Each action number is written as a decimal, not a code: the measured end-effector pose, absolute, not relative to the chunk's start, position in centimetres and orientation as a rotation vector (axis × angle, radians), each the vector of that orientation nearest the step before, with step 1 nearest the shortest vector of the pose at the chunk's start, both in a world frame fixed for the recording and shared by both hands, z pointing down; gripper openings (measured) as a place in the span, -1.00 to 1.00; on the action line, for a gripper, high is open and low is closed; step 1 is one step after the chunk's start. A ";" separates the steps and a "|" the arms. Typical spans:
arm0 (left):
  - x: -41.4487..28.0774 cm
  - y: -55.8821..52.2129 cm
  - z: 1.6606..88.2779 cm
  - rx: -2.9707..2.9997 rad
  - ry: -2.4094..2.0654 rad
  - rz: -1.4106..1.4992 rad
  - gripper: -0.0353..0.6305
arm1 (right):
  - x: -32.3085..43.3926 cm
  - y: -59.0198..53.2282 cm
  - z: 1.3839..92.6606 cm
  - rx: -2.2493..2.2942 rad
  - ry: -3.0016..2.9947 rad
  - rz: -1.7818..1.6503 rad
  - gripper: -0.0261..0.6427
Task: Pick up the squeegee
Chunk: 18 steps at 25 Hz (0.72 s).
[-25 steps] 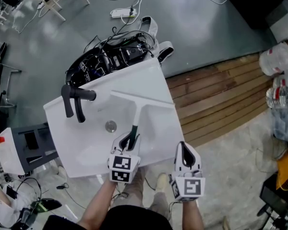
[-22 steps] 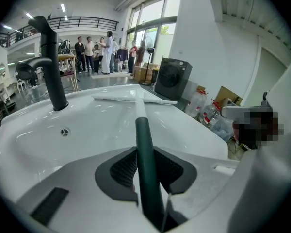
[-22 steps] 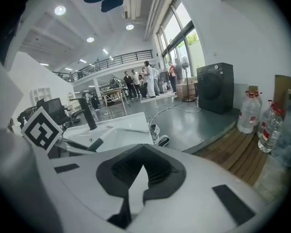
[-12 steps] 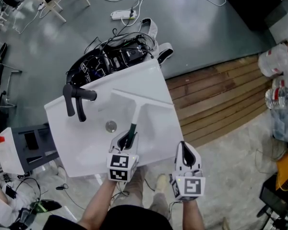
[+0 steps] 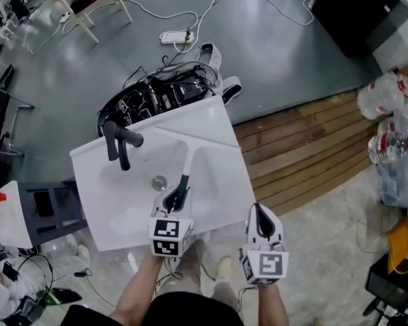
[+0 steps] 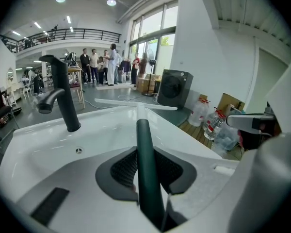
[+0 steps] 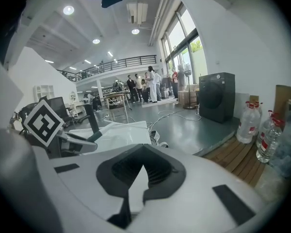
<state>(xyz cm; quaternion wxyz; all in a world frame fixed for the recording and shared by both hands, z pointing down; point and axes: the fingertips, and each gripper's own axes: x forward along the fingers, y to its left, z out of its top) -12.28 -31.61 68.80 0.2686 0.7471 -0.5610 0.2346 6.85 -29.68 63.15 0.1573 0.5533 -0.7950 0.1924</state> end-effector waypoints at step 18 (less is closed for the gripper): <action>-11.2 -27.0 54.0 2.157 -1.682 0.432 -0.64 | 8.7 -25.0 51.5 1.602 -2.386 0.290 -0.93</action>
